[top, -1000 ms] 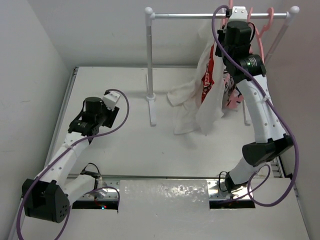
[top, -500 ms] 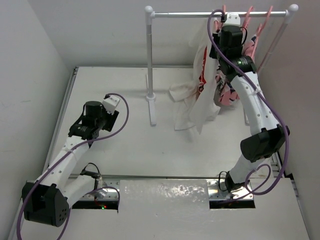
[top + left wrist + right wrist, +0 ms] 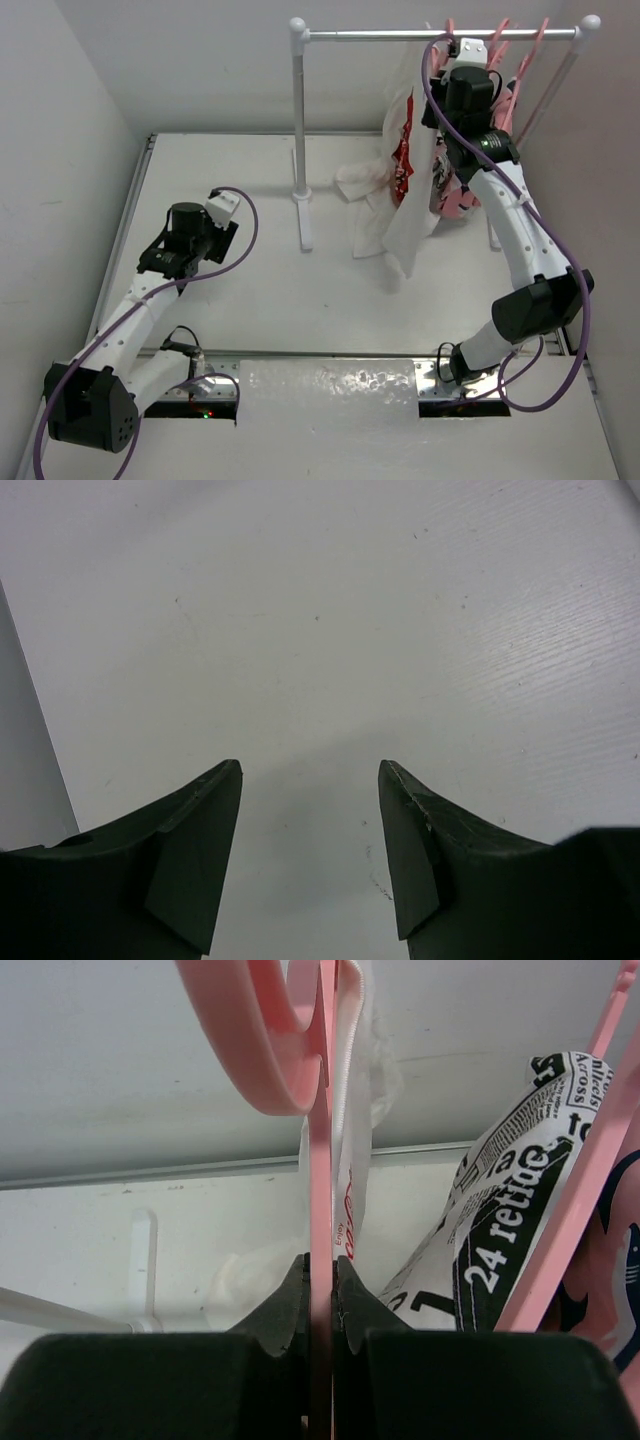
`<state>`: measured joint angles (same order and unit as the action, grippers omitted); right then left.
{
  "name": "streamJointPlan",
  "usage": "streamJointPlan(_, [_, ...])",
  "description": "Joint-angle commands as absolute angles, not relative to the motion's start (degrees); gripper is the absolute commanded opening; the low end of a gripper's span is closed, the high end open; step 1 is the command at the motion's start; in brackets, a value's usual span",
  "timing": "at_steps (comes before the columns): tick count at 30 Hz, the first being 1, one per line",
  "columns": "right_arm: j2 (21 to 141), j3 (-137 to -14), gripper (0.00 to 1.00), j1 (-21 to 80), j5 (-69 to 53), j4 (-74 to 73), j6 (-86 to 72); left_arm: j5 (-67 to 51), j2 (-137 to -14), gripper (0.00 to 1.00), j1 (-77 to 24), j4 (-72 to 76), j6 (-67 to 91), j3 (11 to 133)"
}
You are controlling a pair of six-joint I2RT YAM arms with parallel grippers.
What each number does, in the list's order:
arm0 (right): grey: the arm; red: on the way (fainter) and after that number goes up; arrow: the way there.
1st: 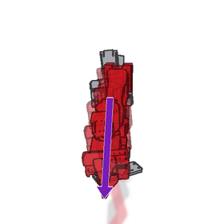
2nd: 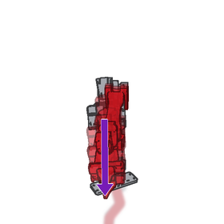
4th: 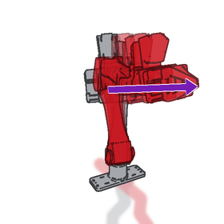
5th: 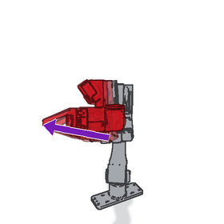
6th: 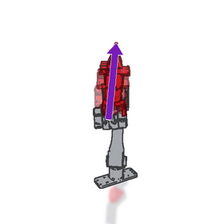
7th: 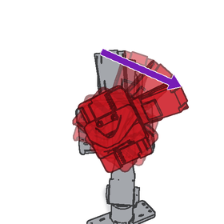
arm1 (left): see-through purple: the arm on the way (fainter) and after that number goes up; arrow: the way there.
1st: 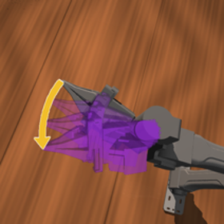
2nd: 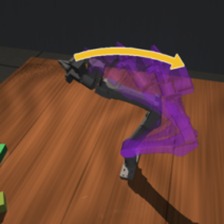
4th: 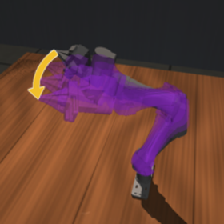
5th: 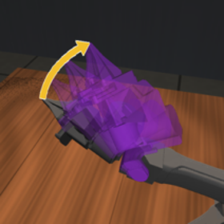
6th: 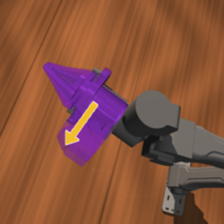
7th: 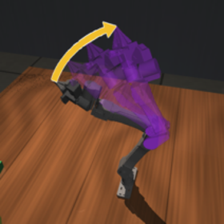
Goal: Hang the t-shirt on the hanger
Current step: Place the hanger at the clothesline, then reset both arms
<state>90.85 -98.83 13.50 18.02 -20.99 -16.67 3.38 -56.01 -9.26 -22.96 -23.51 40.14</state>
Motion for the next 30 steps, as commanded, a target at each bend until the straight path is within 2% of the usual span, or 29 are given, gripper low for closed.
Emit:
streamJointPlan(1, [90.61,-97.65,0.02,13.18,17.05,-23.73,-16.35,2.99,-55.81,0.54,-8.61,-21.18,-23.03,41.4])
streamJointPlan(2, [90.7,-97.56,0.03,13.18,16.7,-23.82,-16.09,3.08,-55.9,0.54,-8.61,-21.18,-23.03,41.4])
streamJointPlan(6, [90.0,-96.95,0.32,13.18,16.52,-25.05,-16.0,2.9,-55.72,0.54,-8.7,-21.27,-23.12,41.22])
streamJointPlan(7, [89.22,-96.25,0.42,13.18,16.35,-24.87,-15.82,2.64,-55.72,0.54,-8.61,-21.18,-23.12,40.96])
streamJointPlan(10, [88.16,-96.15,0.56,13.18,15.04,-25.31,-15.03,2.02,-55.72,0.54,-8.61,-21.18,-22.94,40.78])
streamJointPlan(13, [86.31,-96.94,0.62,13.18,13.28,-26.01,-13.36,2.02,-55.72,0.54,-8.61,-21.01,-23.03,40.87])
streamJointPlan(14, [85.79,-97.12,0.72,13.18,11.88,-26.19,-12.32,2.02,-55.9,0.54,-8.7,-21.09,-23.03,40.87])
streamJointPlan(17, [83.41,-98.0,0.83,13.18,8.54,-27.42,-11.17,1.5,-55.99,0.54,-8.61,-21.01,-22.94,40.52])
streamJointPlan(21, [80.25,-98.88,0.94,13.18,4.67,-30.32,-10.02,1.14,-55.64,0.54,-8.61,-21.09,-22.76,40.34])
streamJointPlan(30, [67.51,-90.28,0.99,13.18,-6.84,-34.1,-10.9,1.41,-55.55,0.54,-8.61,-20.39,-22.15,39.29])
